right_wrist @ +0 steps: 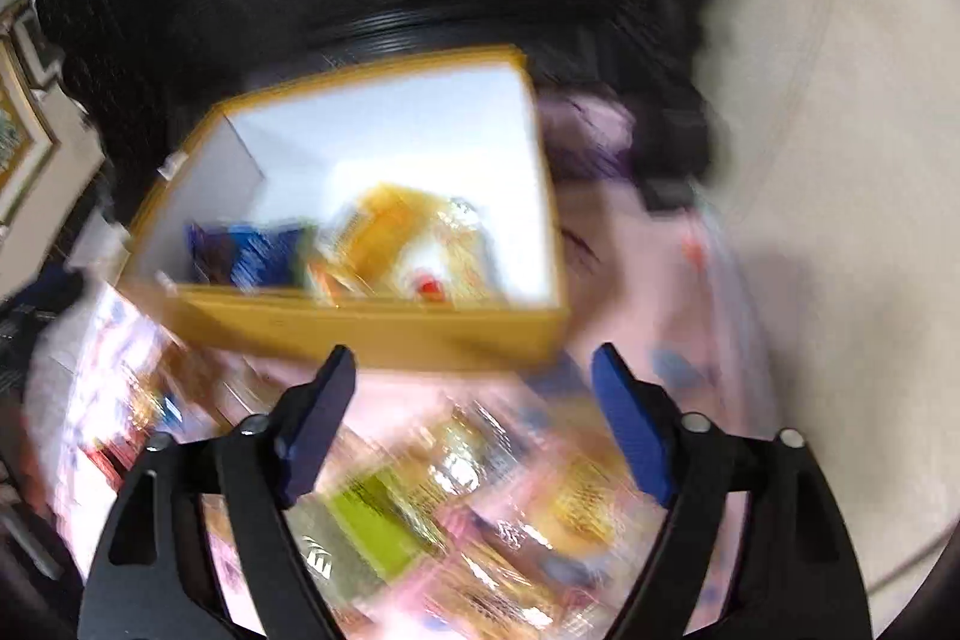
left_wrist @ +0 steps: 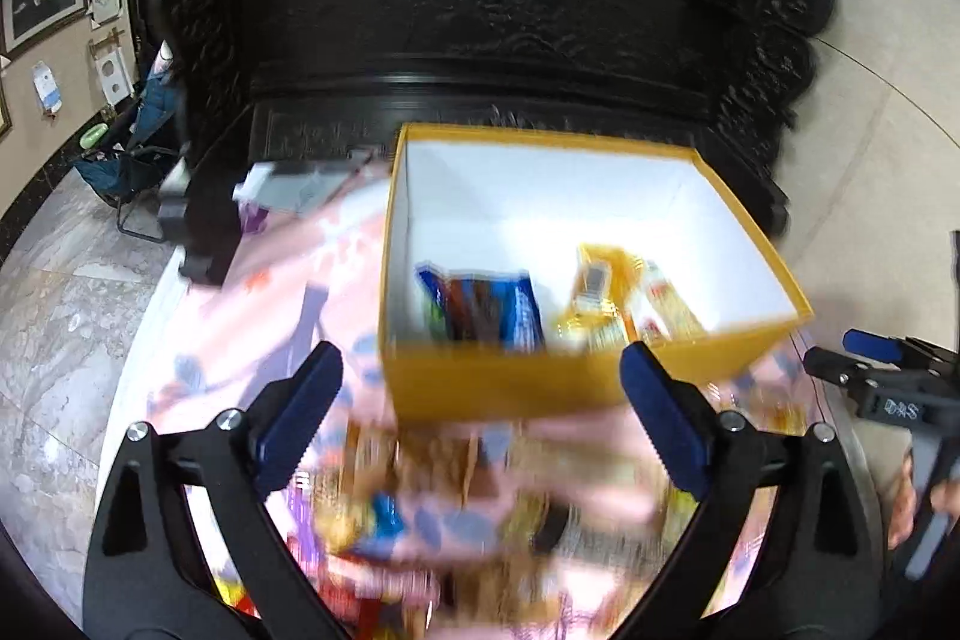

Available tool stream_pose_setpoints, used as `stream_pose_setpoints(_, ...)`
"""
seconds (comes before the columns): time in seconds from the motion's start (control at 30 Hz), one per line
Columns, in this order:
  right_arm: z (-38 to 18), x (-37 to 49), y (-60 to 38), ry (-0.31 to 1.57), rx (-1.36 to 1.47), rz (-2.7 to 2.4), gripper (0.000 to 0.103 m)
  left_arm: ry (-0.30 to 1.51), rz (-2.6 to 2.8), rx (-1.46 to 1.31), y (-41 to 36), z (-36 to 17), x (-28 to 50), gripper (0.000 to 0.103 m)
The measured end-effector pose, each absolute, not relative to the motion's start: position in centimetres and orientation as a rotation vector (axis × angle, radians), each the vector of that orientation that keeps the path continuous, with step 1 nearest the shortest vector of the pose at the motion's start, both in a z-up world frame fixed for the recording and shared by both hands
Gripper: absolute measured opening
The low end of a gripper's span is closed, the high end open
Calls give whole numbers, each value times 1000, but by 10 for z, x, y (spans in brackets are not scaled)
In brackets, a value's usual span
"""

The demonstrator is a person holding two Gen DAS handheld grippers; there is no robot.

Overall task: Organize snacks
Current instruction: 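Grasp the white printed bag with the right tool while the left tool grasps the red-yellow bars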

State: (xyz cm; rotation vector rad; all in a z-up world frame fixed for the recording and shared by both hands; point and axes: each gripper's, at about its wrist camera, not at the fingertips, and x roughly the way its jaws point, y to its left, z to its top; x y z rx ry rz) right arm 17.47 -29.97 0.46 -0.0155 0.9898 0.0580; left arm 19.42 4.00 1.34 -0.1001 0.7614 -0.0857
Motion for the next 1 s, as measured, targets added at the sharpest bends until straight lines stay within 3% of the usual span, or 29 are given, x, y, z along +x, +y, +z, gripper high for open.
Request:
stream_pose_setpoints(0.33, -55, 59, -357, 1030, 47, -47, 86, 840, -49, -196, 84, -49, 87, 95)
stream_pose_setpoints(0.8, -62, 77, -368, 940, 314, -133, 86, 845, 46, -243, 121, -56, 37, 95)
stream_pose_setpoints(1.0, -52, 90, -363, 889, 219, -238, 86, 841, 41, -259, 122, -54, 34, 95)
